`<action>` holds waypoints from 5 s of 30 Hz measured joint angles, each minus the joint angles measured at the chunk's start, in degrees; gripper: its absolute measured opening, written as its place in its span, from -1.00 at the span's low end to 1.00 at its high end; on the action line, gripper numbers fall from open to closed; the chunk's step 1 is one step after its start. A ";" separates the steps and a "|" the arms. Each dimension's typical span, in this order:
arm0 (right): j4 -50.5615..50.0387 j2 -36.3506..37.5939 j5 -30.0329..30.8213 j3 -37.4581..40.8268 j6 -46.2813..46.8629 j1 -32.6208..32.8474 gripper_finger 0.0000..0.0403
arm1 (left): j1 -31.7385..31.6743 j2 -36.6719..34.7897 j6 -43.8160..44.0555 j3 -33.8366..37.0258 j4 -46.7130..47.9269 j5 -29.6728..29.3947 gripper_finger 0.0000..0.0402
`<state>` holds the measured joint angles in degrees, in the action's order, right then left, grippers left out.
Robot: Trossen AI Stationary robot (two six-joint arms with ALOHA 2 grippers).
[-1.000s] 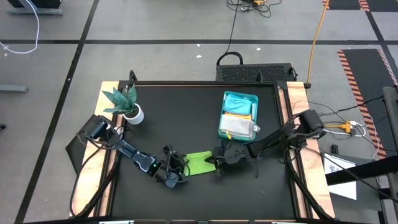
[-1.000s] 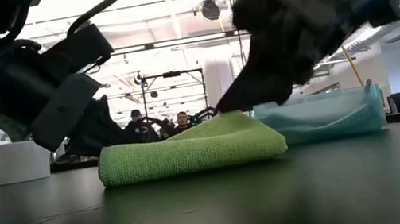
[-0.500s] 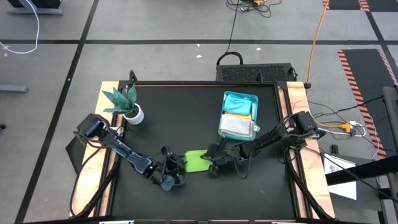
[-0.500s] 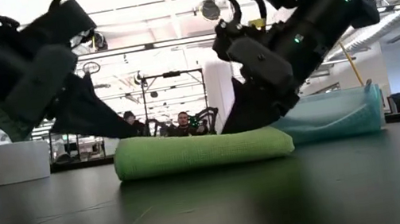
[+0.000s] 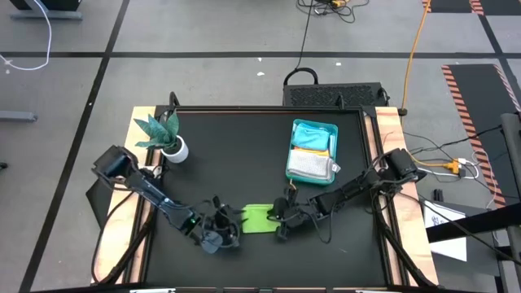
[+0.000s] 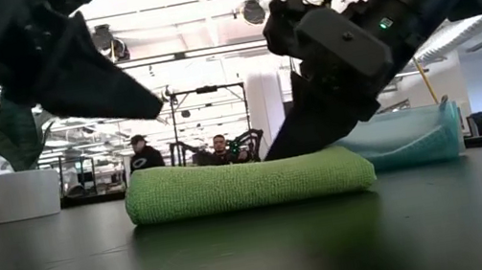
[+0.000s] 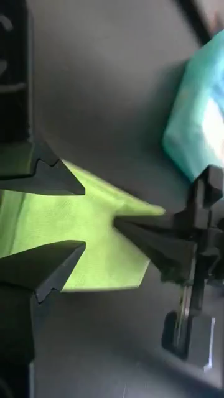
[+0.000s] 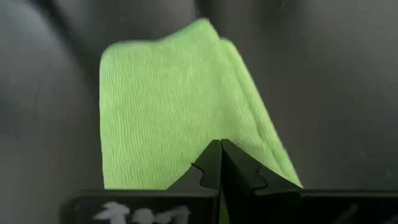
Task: Fold microfiber towels
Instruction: Stack the light green microfiber cloth on top of the blue microfiber cloth in the green bin
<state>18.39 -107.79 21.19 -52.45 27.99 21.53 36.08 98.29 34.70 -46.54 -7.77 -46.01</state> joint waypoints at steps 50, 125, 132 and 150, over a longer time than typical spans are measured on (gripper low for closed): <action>1.81 -1.20 2.17 0.11 2.34 -2.13 -1.00 | -0.68 4.10 -6.06 0.13 -5.55 10.15 -0.35; 6.35 -14.03 5.81 -13.92 -48.48 4.69 -0.07 | -5.79 5.26 10.37 4.61 2.47 10.58 -0.35; 6.59 -14.08 1.13 -13.92 -47.15 4.58 -0.56 | -5.82 4.81 8.67 4.68 1.97 11.32 -0.35; -17.76 9.03 -3.69 -13.72 -31.15 4.14 -0.93 | -0.62 -0.95 17.09 4.76 17.96 7.29 -0.35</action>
<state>0.62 -98.75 17.50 -66.17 -3.16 25.67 35.46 97.34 51.79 -41.78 10.19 -38.73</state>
